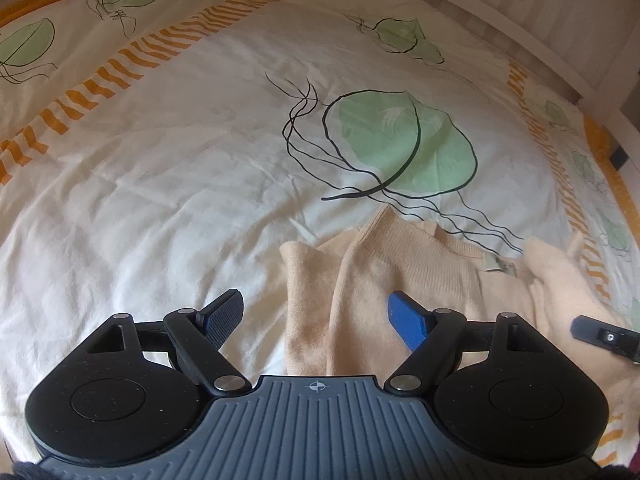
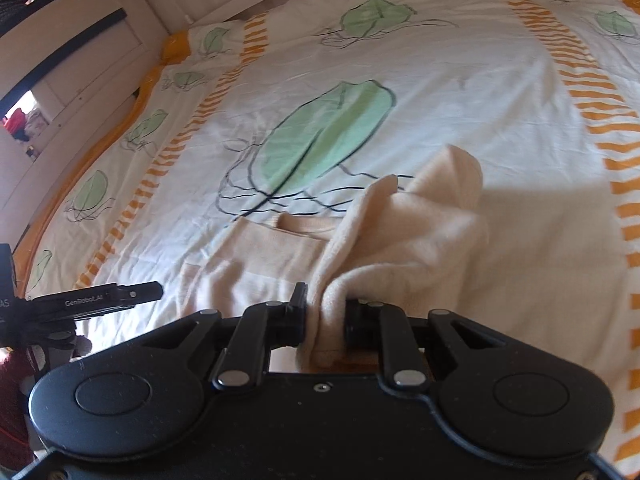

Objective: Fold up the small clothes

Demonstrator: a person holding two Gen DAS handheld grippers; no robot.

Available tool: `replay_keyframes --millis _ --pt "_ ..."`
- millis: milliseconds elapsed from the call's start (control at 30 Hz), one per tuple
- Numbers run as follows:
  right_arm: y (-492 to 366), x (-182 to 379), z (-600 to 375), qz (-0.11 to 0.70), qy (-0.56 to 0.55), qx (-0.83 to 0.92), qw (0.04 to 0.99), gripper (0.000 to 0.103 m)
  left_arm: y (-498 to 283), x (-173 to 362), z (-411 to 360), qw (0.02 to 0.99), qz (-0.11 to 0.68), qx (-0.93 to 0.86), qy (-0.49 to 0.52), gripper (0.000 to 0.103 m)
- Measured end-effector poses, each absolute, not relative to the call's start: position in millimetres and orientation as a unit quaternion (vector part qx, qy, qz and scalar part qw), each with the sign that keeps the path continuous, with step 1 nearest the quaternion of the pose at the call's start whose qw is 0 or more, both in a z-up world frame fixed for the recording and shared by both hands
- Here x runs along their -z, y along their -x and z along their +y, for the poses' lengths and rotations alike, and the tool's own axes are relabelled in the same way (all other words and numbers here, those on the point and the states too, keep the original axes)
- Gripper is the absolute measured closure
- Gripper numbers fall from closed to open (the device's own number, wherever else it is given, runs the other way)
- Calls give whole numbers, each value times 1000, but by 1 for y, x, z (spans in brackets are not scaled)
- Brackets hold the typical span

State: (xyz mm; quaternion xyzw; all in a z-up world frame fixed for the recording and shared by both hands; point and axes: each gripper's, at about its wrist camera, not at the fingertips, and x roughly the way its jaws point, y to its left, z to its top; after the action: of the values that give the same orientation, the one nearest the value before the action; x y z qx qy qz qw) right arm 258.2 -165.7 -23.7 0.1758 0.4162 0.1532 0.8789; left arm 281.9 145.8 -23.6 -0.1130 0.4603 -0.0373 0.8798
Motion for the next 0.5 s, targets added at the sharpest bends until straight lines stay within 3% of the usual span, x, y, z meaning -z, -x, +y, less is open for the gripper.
replay_keyframes --millis 367,500 --pt "-274 36 -88 418 -184 -212 864 78 -282 15 180 876 450 26 172 25" --pt "-273 37 -78 408 -204 -215 864 86 -282 14 189 877 445 20 180 25"
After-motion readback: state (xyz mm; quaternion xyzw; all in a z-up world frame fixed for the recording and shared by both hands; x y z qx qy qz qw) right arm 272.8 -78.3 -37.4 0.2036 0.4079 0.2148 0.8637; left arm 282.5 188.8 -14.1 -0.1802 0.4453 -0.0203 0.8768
